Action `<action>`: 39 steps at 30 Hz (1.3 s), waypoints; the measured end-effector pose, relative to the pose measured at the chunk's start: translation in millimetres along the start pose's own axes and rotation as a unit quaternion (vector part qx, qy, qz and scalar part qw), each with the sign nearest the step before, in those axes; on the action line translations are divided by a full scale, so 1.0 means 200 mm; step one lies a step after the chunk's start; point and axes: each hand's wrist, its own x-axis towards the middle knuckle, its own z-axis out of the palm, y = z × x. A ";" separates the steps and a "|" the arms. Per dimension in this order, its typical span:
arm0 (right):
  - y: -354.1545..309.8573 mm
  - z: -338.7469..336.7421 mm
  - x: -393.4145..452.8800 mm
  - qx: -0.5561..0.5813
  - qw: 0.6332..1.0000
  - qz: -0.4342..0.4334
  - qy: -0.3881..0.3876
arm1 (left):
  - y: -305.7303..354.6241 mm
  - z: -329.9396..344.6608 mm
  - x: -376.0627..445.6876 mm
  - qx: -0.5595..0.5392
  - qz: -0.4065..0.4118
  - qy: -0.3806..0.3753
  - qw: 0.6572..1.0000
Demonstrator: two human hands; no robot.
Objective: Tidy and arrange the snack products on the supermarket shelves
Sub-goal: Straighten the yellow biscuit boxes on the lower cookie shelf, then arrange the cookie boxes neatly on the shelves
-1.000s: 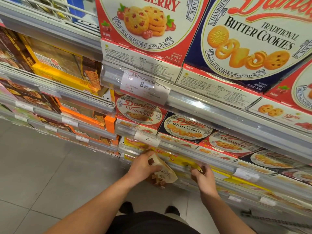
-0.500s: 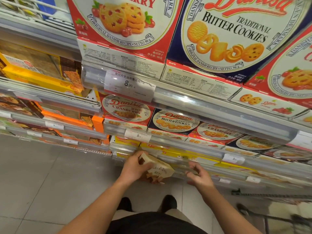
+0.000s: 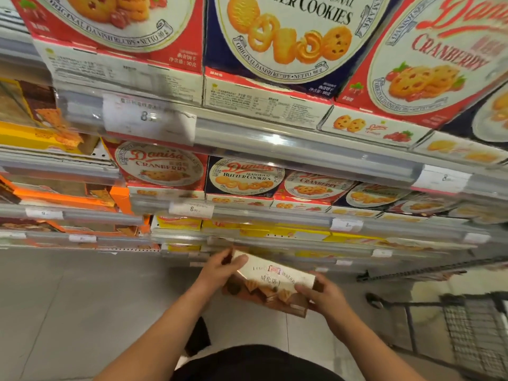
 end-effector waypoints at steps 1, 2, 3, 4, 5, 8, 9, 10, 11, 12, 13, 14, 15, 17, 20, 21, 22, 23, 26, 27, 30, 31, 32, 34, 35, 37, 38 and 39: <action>0.01 -0.02 -0.01 0.002 1.000 -0.005 0.005 | 0.01 0.03 -0.01 0.010 -0.008 0.008 1.000; 0.02 -0.04 -0.03 0.008 1.000 -0.012 0.015 | 0.02 0.06 -0.01 0.026 -0.015 0.017 0.999; 0.03 -0.07 -0.04 0.014 0.999 -0.018 0.029 | 0.03 0.09 -0.01 0.047 -0.010 0.019 0.999; 0.04 -0.10 -0.06 0.022 0.998 -0.023 0.045 | 0.04 0.13 0.00 0.073 0.004 0.017 0.997; 0.05 -0.14 -0.07 0.023 0.997 -0.031 0.062 | 0.05 0.17 0.01 0.105 0.022 0.015 0.994; 0.10 -0.29 -0.14 -0.017 0.990 -0.071 0.121 | 0.09 0.34 0.05 0.278 0.084 0.046 0.956; 0.13 -0.35 -0.17 -0.033 0.986 -0.080 0.141 | 0.10 0.41 0.06 0.338 0.103 0.058 0.934; 0.15 -0.41 -0.19 -0.048 0.982 -0.087 0.162 | 0.12 0.49 0.05 0.389 0.124 0.063 0.911; 0.18 -0.47 -0.22 -0.062 0.977 -0.094 0.180 | 0.13 0.57 0.04 0.436 0.152 0.059 0.885; 0.21 -0.53 -0.25 -0.070 0.973 -0.101 0.196 | 0.14 0.65 0.03 0.482 0.183 0.042 0.856; 0.25 -0.59 -0.28 -0.072 0.969 -0.103 0.212 | 0.16 0.73 0.02 0.525 0.210 0.016 0.824; 0.29 -0.66 -0.31 -0.066 0.966 -0.103 0.226 | 0.17 0.82 0.01 0.563 0.235 -0.009 0.792; 0.33 -0.72 -0.33 -0.060 0.964 -0.098 0.241 | 0.18 0.91 0.01 0.597 0.261 -0.027 0.758; 0.40 -0.84 -0.39 -0.056 0.957 -0.085 0.271 | 0.19 1.09 0.02 0.654 0.293 -0.046 0.696; 0.46 -1.00 -0.47 -0.070 0.940 -0.084 0.323 | 0.20 1.30 0.07 0.719 0.310 -0.029 0.622; 0.46 -1.06 -0.51 -0.078 0.932 -0.088 0.343 | 0.20 1.35 0.10 0.731 0.308 -0.017 0.608; 0.47 -1.12 -0.54 -0.081 0.924 -0.093 0.362 | 0.21 1.38 0.14 0.736 0.305 -0.002 0.604; 0.48 -1.18 -0.56 -0.079 0.918 -0.097 0.375 | 0.21 1.39 0.17 0.743 0.297 0.013 0.600; 0.56 -1.35 -0.61 -0.074 0.909 -0.101 0.398 | 0.19 1.36 0.24 0.765 0.283 0.052 0.576; 0.58 -1.40 -0.63 -0.068 0.907 -0.104 0.402 | 0.19 1.35 0.25 0.767 0.290 0.060 0.569; 0.66 -1.55 -0.68 -0.049 0.903 -0.104 0.414 | 0.17 1.36 0.26 0.770 0.294 0.074 0.562; 0.68 -1.60 -0.70 -0.043 0.901 -0.101 0.419 | 0.16 1.38 0.26 0.774 0.284 0.083 0.561; 0.70 -1.65 -0.71 -0.037 0.899 -0.099 0.424 | 0.15 1.40 0.27 0.776 0.274 0.090 0.561; 0.74 -1.74 -0.71 -0.031 0.894 -0.087 0.438 | 0.14 1.45 0.27 0.782 0.244 0.104 0.565; 0.75 -1.77 -0.71 -0.028 0.891 -0.082 0.446 | 0.14 1.48 0.27 0.785 0.231 0.112 0.564; 0.77 -1.84 -0.69 -0.018 0.884 -0.075 0.462 | 0.15 1.54 0.28 0.790 0.222 0.112 0.561; 0.78 -1.88 -0.68 -0.014 0.881 -0.071 0.468 | 0.17 1.58 0.27 0.797 0.215 0.106 0.554; 0.79 -1.91 -0.66 -0.009 0.879 -0.066 0.473 | 0.20 1.63 0.26 0.808 0.196 0.098 0.547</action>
